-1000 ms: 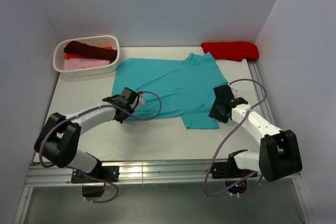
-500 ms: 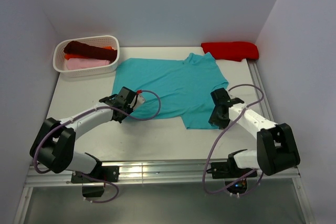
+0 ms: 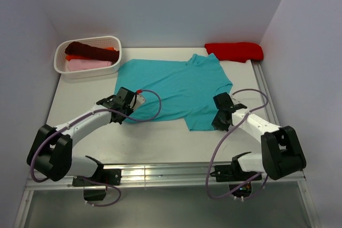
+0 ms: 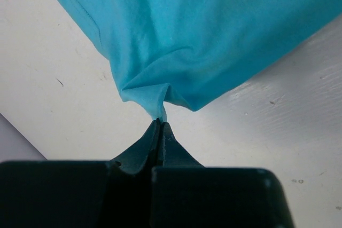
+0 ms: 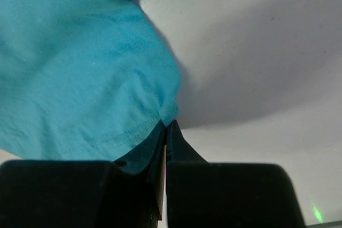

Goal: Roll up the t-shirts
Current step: Fold the tshirt

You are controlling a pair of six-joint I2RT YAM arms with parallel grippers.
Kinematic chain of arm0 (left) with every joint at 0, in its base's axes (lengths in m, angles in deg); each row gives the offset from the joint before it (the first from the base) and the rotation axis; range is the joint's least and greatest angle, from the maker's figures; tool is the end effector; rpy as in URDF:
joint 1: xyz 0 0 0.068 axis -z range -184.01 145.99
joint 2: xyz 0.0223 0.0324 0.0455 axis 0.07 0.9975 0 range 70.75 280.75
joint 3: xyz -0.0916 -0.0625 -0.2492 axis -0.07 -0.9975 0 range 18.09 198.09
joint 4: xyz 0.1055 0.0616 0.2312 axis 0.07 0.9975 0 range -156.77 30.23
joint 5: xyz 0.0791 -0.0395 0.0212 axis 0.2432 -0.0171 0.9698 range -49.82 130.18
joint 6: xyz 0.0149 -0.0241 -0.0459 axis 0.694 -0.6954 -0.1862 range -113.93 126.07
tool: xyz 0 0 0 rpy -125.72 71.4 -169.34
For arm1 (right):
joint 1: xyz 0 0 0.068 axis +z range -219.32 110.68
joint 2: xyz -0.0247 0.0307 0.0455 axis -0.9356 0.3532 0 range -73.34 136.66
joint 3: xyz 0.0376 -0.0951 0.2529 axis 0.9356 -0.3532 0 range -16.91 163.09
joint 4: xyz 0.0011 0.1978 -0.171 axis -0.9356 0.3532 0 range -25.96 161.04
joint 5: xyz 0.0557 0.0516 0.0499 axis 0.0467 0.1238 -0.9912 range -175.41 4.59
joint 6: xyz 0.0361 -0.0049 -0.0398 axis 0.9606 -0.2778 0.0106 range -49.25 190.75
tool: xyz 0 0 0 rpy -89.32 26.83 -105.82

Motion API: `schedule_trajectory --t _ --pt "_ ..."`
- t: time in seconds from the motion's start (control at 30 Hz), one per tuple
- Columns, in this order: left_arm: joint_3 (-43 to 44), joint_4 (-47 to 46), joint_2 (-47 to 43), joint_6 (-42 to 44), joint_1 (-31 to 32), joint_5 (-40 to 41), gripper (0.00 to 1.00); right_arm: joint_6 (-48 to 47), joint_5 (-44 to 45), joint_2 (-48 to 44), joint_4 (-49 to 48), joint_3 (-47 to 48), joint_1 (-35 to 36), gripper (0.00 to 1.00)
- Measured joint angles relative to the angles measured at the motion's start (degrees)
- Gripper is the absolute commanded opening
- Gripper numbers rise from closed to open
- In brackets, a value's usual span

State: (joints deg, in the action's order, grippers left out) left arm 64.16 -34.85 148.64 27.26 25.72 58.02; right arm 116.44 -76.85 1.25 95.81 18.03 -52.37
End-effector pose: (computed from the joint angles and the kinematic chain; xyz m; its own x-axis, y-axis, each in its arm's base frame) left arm 0.2244 -0.1155 0.1965 -0.5979 0.7378 -0.3132 0.6120 0.6726 0.4161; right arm 0.2038 0.0567 0.1543 -0.8072 0.4938 -0.3235 0.4792 0.8681 0.1295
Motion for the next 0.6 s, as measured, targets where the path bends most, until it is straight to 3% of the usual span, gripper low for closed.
schedule_trajectory --t 0.23,0.37,0.6 --pt "0.0 0.3 -2.0 0.7 -1.6 -1.5 0.00 2.1 0.1 -16.0 3.8 -4.1 0.4 0.00" --pt "-0.1 0.3 -2.4 1.0 -2.8 -2.1 0.00 3.0 0.3 -26.5 7.3 -2.4 0.4 0.00" --pt "-2.7 0.4 -4.5 2.3 -4.3 -3.2 0.00 3.9 0.3 -36.1 14.5 1.9 0.5 0.00"
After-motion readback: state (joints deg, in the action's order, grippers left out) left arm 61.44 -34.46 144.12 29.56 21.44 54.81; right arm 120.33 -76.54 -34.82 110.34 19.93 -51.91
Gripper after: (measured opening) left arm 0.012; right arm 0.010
